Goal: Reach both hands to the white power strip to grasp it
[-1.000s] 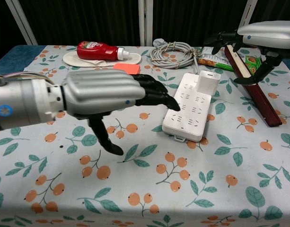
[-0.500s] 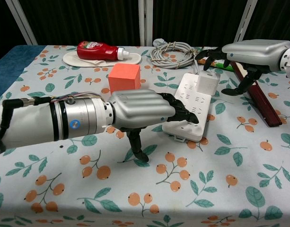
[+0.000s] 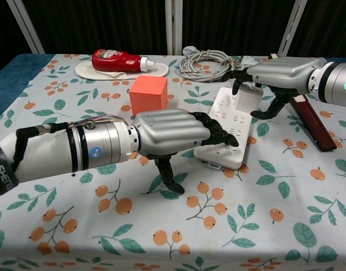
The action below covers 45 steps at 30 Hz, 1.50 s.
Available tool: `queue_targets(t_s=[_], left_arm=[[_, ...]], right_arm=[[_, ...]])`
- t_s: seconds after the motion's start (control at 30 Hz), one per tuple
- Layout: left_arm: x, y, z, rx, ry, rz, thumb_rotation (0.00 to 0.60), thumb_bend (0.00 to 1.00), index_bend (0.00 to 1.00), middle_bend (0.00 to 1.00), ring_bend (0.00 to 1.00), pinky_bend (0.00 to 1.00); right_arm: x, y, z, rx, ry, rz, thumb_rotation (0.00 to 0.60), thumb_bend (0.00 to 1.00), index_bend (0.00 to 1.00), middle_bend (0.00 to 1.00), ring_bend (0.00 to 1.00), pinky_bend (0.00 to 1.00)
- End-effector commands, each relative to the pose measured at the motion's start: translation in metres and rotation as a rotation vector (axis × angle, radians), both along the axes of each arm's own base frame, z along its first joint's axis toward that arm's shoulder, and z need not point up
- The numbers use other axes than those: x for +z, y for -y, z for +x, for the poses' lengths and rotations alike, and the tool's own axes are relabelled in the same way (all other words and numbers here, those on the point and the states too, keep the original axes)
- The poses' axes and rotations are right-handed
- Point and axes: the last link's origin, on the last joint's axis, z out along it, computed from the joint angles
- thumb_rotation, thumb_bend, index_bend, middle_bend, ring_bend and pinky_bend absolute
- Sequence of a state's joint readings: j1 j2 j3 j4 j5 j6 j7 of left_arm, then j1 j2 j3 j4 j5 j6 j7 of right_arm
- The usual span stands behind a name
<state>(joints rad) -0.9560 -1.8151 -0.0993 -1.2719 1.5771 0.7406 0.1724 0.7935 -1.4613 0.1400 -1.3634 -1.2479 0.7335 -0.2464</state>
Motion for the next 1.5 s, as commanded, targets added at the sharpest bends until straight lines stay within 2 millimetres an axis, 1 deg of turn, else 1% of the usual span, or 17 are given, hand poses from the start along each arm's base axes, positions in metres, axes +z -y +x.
queue_targets(t_s=[0.03, 0.13, 0.23, 0.47, 0.57, 0.7, 0.73, 0.87, 1.03, 1.13, 1.33, 1.5], left_arm=[[-0.001, 0.0, 0.0, 0.007, 0.005, 0.0, 0.6, 0.1, 0.08, 0.1, 0.03, 0.06], [-0.003, -0.001, -0.001, 0.012, 0.003, -0.003, 0.6, 0.1, 0.08, 0.1, 0.03, 0.06], [-0.004, -0.002, -0.002, 0.017, 0.0, -0.005, 0.6, 0.1, 0.08, 0.1, 0.03, 0.05], [-0.006, -0.004, -0.003, 0.029, -0.003, -0.009, 0.6, 0.1, 0.08, 0.1, 0.03, 0.05], [-0.007, -0.004, -0.004, 0.037, -0.006, -0.013, 0.6, 0.1, 0.08, 0.1, 0.03, 0.05], [-0.008, -0.005, -0.006, 0.053, -0.007, -0.024, 0.6, 0.1, 0.08, 0.1, 0.03, 0.05], [-0.008, -0.005, -0.006, 0.057, -0.006, -0.027, 0.6, 0.1, 0.08, 0.1, 0.03, 0.05], [-0.008, -0.005, -0.005, 0.078, 0.005, -0.045, 0.6, 0.1, 0.08, 0.1, 0.03, 0.05], [-0.005, -0.006, -0.005, 0.101, 0.016, -0.064, 0.6, 0.1, 0.08, 0.1, 0.03, 0.05], [-0.005, -0.008, -0.006, 0.111, 0.011, -0.071, 0.6, 0.1, 0.08, 0.1, 0.03, 0.05], [-0.004, -0.008, -0.007, 0.132, 0.008, -0.09, 0.6, 0.1, 0.08, 0.1, 0.03, 0.05], [-0.003, -0.008, -0.004, 0.138, 0.013, -0.099, 0.6, 0.1, 0.08, 0.1, 0.03, 0.05]], right_arm=[[-0.002, 0.003, -0.001, -0.003, 0.003, -0.011, 0.6, 0.35, 0.14, 0.3, 0.14, 0.33], [-0.004, 0.005, -0.001, -0.002, 0.006, -0.02, 0.6, 0.38, 0.21, 0.35, 0.19, 0.37], [-0.005, 0.007, -0.002, -0.001, 0.007, -0.024, 0.6, 0.39, 0.26, 0.38, 0.22, 0.4], [-0.008, 0.008, -0.004, 0.0, 0.014, -0.028, 0.6, 0.41, 0.31, 0.42, 0.26, 0.43], [-0.009, 0.008, -0.004, 0.004, 0.027, -0.035, 0.6, 0.43, 0.35, 0.45, 0.29, 0.45], [-0.008, 0.009, -0.006, 0.008, 0.043, -0.051, 0.6, 0.48, 0.49, 0.54, 0.38, 0.51], [-0.008, 0.009, -0.006, 0.01, 0.045, -0.054, 0.6, 0.5, 0.54, 0.56, 0.4, 0.53], [-0.009, 0.009, -0.008, 0.016, 0.061, -0.065, 0.6, 0.55, 0.66, 0.62, 0.46, 0.56], [-0.01, 0.008, -0.012, 0.03, 0.082, -0.076, 0.6, 0.58, 0.78, 0.66, 0.5, 0.6], [-0.009, 0.008, -0.014, 0.036, 0.099, -0.082, 0.6, 0.59, 0.84, 0.68, 0.52, 0.62], [-0.009, 0.007, -0.018, 0.051, 0.131, -0.084, 0.6, 0.62, 0.91, 0.71, 0.55, 0.64], [-0.008, 0.006, -0.021, 0.057, 0.159, -0.087, 0.6, 0.63, 0.93, 0.72, 0.57, 0.65]])
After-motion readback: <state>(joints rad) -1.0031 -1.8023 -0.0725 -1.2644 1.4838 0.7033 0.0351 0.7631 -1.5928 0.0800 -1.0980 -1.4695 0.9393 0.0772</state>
